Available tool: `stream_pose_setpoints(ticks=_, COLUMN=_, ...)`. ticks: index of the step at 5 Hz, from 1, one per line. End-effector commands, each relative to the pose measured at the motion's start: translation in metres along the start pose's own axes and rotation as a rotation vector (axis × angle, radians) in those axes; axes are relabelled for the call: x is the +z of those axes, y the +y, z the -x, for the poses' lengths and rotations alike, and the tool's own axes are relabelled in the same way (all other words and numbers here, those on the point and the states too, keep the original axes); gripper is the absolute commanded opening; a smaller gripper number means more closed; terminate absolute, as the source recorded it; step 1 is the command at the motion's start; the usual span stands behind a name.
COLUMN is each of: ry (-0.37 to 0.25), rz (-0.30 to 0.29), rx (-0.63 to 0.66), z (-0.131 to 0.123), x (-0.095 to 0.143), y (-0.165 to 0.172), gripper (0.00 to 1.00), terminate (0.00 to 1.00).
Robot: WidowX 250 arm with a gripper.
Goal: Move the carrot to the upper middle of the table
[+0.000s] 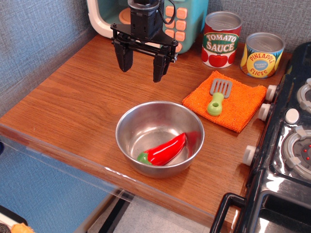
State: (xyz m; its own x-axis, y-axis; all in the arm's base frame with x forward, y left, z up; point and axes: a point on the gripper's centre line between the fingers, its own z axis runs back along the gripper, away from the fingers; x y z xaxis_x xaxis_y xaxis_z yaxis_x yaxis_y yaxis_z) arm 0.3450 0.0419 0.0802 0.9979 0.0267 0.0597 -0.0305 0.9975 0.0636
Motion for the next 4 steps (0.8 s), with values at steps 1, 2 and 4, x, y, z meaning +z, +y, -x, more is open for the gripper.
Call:
stream_pose_setpoints(ticks=1, ry=0.0, rz=0.0, rx=0.0, z=0.0, x=0.0, y=0.0, gripper=1.0, terminate=0.0)
stream_pose_setpoints(ticks=2, ry=-0.047, rz=0.016, rx=-0.062, z=0.008, x=0.013, y=-0.018, gripper=1.0, terminate=0.0)
stream_pose_setpoints(ticks=4, ry=-0.134, rz=0.024, rx=-0.286, z=0.053, x=0.043, y=-0.062, gripper=1.0, terminate=0.0)
